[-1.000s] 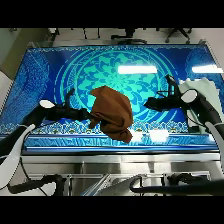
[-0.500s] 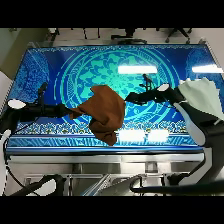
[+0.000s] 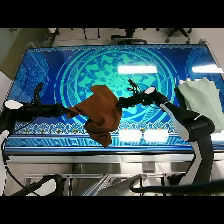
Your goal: Fold the shirts.
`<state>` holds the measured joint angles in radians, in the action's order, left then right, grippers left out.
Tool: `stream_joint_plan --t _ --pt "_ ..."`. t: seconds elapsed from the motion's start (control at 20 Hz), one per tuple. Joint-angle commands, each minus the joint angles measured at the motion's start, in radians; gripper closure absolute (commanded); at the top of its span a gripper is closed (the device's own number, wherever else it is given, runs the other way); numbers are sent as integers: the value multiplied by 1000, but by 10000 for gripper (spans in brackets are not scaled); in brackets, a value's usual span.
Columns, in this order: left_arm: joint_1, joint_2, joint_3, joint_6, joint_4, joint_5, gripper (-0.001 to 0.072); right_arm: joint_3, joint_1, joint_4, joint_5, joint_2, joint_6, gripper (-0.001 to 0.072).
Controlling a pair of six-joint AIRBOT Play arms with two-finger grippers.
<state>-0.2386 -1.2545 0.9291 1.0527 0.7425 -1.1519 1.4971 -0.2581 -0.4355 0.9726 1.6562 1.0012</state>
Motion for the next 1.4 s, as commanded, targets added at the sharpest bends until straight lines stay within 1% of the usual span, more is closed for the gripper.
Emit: stream_joint_plan --t 0.0,0.1,0.2,0.3,0.4,0.55,0.65,0.8,0.9,1.05,1.2,1.35 --pt "-1 15 2 -4 -8 13 695 41 3 55 49 -24 -19 690" --pt "-1 61 51 5 -14 -4 695 111 33 55 98 -93 -16 691" --pt "-1 137 163 17 -40 -24 695 198 77 55 140 -183 19 691" --pt "-1 222 330 35 -46 -6 695 301 127 55 161 -297 49 691" --pt "-1 301 492 51 -34 43 695 386 180 55 161 -410 62 691" --pt "-1 413 668 131 77 142 696 447 262 54 158 -564 61 691" --pt "-1 458 730 163 144 142 696 451 304 39 156 -644 61 691" --pt "-1 493 767 180 211 122 696 451 347 -51 151 -726 61 691" --pt "-1 482 767 186 216 83 695 451 350 -102 161 -740 62 691" --pt "-1 410 767 187 189 -13 695 451 349 -108 216 -700 68 691" --pt "-1 282 767 187 169 -92 695 449 340 -110 322 -589 73 691" --pt "2 116 766 187 174 -132 695 410 261 -181 323 -432 72 690"
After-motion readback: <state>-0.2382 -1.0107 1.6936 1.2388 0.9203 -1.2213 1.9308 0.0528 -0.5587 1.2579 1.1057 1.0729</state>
